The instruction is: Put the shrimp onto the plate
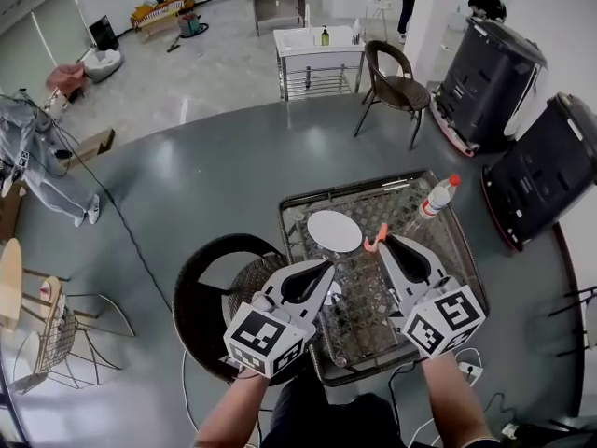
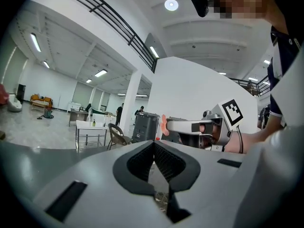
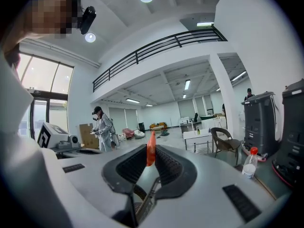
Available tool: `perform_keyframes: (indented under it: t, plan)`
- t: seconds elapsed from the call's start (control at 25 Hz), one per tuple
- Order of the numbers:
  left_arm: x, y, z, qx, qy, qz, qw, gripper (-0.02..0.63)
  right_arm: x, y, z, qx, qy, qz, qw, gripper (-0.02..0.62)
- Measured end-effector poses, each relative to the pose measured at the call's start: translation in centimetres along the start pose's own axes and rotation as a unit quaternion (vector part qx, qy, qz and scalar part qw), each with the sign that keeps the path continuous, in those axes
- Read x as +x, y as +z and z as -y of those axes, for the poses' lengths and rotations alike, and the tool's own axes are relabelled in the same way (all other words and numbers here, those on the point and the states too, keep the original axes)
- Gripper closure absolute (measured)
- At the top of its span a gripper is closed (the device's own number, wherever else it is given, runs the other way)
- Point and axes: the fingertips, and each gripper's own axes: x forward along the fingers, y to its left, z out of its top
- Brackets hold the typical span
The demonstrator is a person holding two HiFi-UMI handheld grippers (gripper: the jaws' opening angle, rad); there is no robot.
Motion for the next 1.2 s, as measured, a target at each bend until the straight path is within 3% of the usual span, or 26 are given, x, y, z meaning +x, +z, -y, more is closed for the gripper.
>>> perform_keyframes:
  t: [0.2,0.4,0.8,1.2]
  plan:
    - [1.0,-0.6,-3.5,-0.012,-0.010,-0.009,0.9998,0.597,3.8,-1.7,0.9,-0.017,-0.022,-0.035,0.999,0.538]
    - [1.8,-1.7,-5.3,-0.012,0.005,-0.018,0.9997,0.597,6.3,-4.3,2.0,-0.037,-0.027,-0.075,0.996,0.538]
    - [4.9,-6.5,-7.4,-0.016,0.068,-0.065,0.9955,0.597,10.3,-12.7,5.8,-0.049,0.023,-0.162,0.985,0.538]
    - [7.2,-11.2,-8.6,-0.065,0.129,-0.089,0.9855,0.597,14.0,-21.5,10.2,-0.071,0.061,-0.260,0.961,0.538]
